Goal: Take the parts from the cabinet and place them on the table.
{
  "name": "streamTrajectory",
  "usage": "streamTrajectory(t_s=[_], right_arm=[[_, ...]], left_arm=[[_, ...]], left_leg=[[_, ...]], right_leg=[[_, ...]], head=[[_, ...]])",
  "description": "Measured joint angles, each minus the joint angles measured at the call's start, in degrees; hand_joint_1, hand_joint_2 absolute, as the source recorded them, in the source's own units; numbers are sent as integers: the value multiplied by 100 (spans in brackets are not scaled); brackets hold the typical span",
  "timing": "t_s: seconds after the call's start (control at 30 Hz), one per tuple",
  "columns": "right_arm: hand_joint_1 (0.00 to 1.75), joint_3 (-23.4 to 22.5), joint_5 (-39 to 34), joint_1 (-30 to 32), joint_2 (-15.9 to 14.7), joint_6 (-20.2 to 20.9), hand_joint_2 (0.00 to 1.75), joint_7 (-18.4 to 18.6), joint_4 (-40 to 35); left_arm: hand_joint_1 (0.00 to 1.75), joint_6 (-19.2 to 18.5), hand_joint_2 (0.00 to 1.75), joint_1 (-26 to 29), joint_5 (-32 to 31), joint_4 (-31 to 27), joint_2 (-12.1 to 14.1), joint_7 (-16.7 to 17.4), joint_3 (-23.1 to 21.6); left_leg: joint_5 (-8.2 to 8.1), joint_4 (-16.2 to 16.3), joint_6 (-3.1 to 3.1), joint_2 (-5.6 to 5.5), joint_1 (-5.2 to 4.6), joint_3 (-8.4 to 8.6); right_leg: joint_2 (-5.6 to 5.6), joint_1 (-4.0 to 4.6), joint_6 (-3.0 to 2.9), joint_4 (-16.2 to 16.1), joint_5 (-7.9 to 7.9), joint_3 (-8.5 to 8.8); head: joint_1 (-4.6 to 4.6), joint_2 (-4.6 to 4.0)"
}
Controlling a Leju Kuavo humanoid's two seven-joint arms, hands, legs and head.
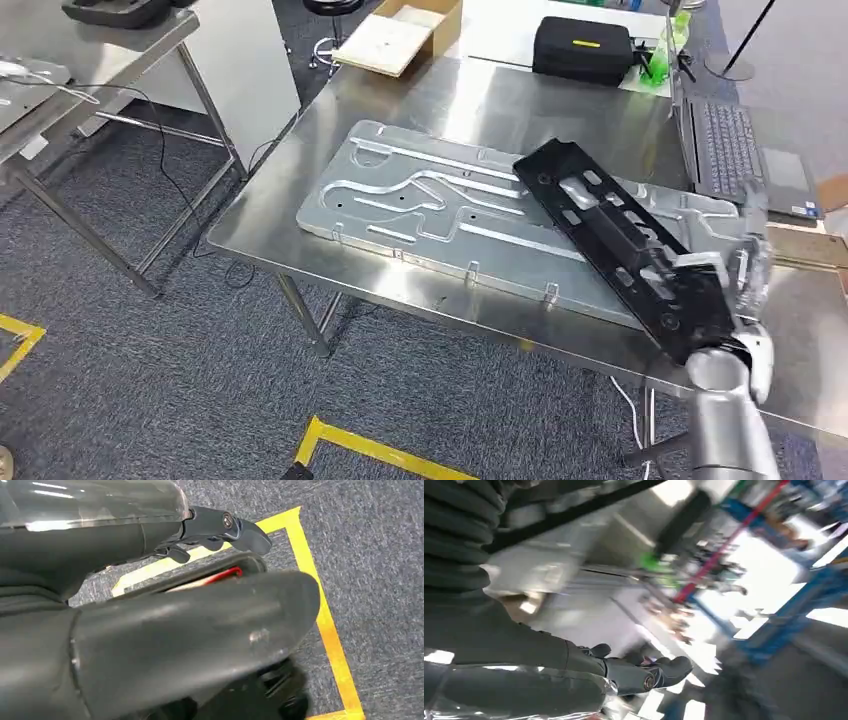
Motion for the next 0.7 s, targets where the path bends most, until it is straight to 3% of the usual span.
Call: streamTrajectory(t_s=[0.03,0.1,0.17,0.23,0.27,0.33,0.37,0.4,0.43,0.47,0.5,0.53,0.57,0.7], right_arm=[[0,265,289,37,79,-96,0,101,-234],[0,846,785,100,120,-305,0,299,-678],[0,1062,995,109,153,-373,0,321,-796],[0,1626,1824,109,177,-563,0,395,-1109],[0,1847,2092,92,179,-638,0,466,-1215],[0,2317,2524,48,199,-778,0,638,-1348],[0,2553,2723,48,212,-846,0,726,-1387],[0,2736,2876,46,225,-903,0,776,-1416],[0,2931,2961,38,240,-946,0,831,-1446],[0,3078,3013,21,262,-975,0,891,-1468],[0,3204,3046,-2,266,-999,0,931,-1492],[0,3312,3048,-17,266,-1042,0,966,-1518],[0,3376,3035,-28,266,-1077,0,999,-1531],[0,3503,3000,-37,264,-1141,0,1056,-1564]], left_arm=[[0,-4,0,-25,-4,0,2,4,0],[0,-20,0,-44,-24,0,2,11,0],[0,-39,0,-44,-33,0,2,22,0],[0,-103,0,-57,-59,0,-2,61,0],[0,-116,0,-72,-63,0,-4,79,0],[0,-157,0,-104,-68,0,-13,122,0],[0,-179,0,-102,-68,0,-22,142,0],[0,-197,0,-102,-70,0,-22,162,0],[0,-205,0,-102,-77,0,-24,164,0],[0,-208,0,-104,-79,0,-33,162,0],[0,-208,0,-110,-81,0,-39,160,-2],[0,-208,0,-118,-83,0,-50,155,-2],[0,-203,0,-131,-83,0,-57,151,-2],[0,-199,0,-117,-83,0,-76,131,-2]], left_leg=[[6,-348,30,0,-39,138],[20,-390,27,9,-36,158],[23,-391,37,9,-39,154],[119,-526,111,33,13,205],[137,-553,126,1,12,212],[148,-552,143,-15,19,193],[149,-551,142,-29,19,190],[150,-545,140,-49,23,186],[150,-537,132,-86,31,183],[147,-525,117,-128,43,183],[138,-502,91,-178,61,185],[127,-474,56,-229,74,178],[122,-458,20,-264,79,146],[183,-485,-165,-449,107,84]], right_leg=[[2,41,19,33,-13,-19],[6,18,53,37,7,-55],[1,7,68,29,15,-54],[-9,0,129,77,-28,-65],[-9,-2,160,229,-166,-128],[-8,-45,219,1028,-632,-481],[-10,-73,249,1405,-778,-646],[-11,-101,270,1592,-802,-725],[-13,-129,291,1535,-704,-683],[-11,-152,308,1267,-511,-536],[10,-175,324,785,-254,-270],[123,-203,341,319,-55,-17],[353,-225,338,105,-163,103],[207,-129,183,33,-121,99]], head=[[4,0],[4,0],[2,0],[2,0],[9,0],[9,0],[4,0],[4,0],[7,0],[2,0],[7,0],[4,0],[7,0],[7,0]])
